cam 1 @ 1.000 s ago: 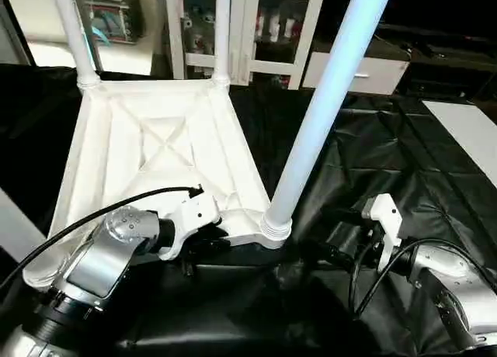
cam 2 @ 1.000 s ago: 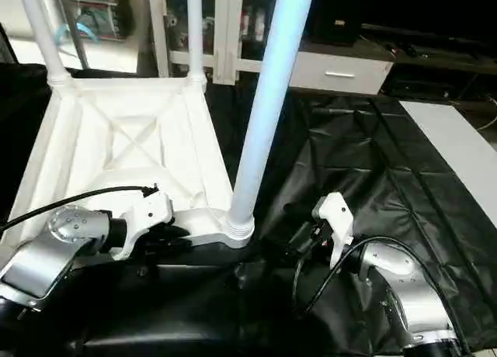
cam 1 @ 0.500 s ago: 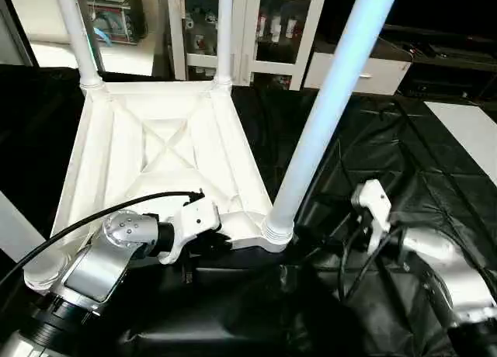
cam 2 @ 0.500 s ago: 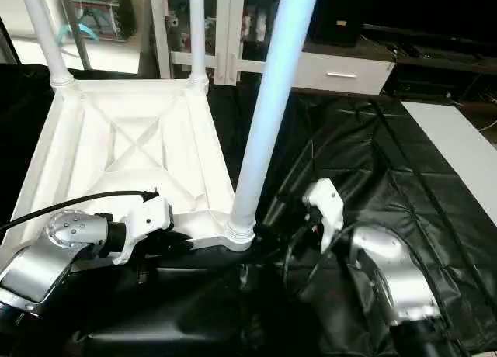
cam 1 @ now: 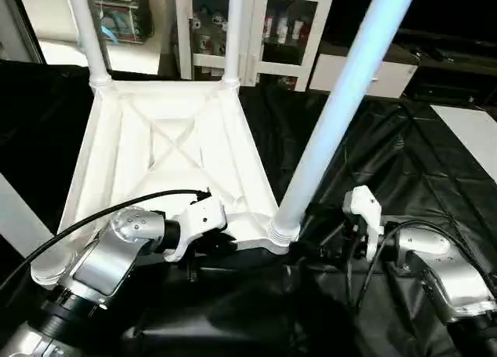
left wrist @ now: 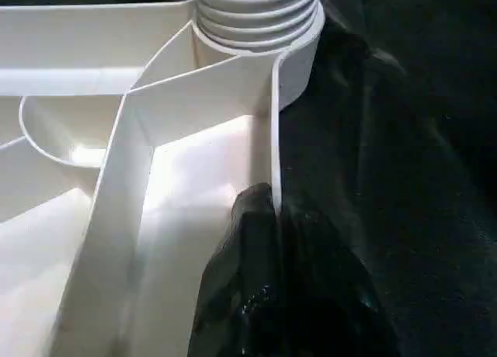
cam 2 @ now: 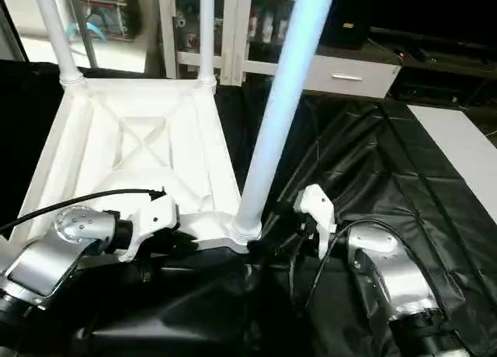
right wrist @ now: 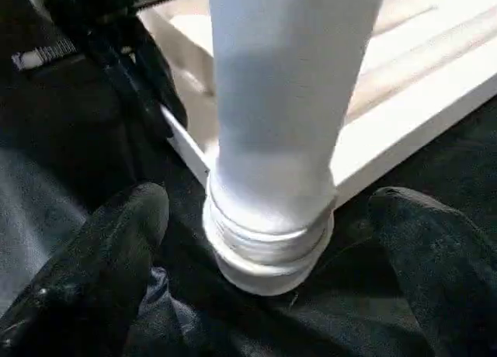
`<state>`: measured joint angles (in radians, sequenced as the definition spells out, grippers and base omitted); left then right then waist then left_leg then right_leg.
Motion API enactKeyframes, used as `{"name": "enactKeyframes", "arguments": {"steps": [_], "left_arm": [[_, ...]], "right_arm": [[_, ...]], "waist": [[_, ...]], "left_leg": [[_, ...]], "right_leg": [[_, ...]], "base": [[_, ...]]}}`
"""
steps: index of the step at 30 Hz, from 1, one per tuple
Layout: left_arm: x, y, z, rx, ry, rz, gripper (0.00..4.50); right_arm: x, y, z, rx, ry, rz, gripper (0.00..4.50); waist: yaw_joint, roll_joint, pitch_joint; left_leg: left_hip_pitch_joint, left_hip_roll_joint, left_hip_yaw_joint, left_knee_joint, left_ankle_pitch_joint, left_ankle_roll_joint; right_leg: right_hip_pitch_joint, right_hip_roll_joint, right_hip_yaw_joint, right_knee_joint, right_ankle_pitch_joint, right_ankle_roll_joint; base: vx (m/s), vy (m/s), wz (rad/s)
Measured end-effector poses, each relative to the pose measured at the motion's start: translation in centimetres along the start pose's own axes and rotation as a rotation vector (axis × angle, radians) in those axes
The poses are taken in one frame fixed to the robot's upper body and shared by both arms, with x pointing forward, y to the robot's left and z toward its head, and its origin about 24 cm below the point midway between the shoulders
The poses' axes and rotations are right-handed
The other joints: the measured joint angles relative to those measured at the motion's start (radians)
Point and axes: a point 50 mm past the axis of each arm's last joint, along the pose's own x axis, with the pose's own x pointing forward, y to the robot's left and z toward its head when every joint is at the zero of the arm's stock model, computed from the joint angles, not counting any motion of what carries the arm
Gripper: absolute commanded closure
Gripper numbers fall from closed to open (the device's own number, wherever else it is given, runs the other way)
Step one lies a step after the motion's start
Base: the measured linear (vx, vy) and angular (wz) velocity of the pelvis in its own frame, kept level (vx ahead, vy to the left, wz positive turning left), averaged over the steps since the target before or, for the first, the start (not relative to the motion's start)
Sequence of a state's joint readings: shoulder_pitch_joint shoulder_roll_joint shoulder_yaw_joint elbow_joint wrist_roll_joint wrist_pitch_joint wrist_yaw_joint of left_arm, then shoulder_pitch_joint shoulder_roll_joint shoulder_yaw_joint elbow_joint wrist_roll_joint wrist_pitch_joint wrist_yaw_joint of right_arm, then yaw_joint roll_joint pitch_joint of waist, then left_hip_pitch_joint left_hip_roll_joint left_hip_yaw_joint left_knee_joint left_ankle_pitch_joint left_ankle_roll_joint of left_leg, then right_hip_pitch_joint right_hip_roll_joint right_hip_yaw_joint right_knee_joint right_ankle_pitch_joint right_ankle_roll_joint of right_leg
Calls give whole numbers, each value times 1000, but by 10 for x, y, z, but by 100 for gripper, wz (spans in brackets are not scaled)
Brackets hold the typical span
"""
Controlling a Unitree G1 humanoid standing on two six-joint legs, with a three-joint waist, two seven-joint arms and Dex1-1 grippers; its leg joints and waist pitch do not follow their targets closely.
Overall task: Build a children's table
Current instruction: Rotate leg to tighten
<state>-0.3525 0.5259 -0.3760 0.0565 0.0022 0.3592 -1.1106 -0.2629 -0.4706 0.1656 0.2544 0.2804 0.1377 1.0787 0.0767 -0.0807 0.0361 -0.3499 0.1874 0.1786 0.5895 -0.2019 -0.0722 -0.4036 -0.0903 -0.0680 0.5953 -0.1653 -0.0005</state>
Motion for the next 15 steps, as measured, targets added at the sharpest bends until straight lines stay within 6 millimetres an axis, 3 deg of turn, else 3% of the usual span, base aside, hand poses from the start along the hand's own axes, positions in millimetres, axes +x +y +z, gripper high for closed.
{"name": "enactKeyframes", "arguments": {"steps": [8, 15], "left_arm": [[6, -5, 5, 42, -1, -83, 444], [8, -4, 5, 54, 9, -109, 450]], "right_arm": [[1, -2, 4, -16, -10, 44, 0], [-9, 1, 5, -2, -13, 139, 62]], "waist": [[16, 0, 0], [18, 0, 0]], "left_leg": [[-1, 0, 1, 0, 0, 0], [-1, 1, 1, 2, 0, 0]], "right_leg": [[0, 0, 0, 0, 0, 0], [1, -1, 0, 0, 0, 0]], "base": [[0, 0, 0], [0, 0, 0]]}}
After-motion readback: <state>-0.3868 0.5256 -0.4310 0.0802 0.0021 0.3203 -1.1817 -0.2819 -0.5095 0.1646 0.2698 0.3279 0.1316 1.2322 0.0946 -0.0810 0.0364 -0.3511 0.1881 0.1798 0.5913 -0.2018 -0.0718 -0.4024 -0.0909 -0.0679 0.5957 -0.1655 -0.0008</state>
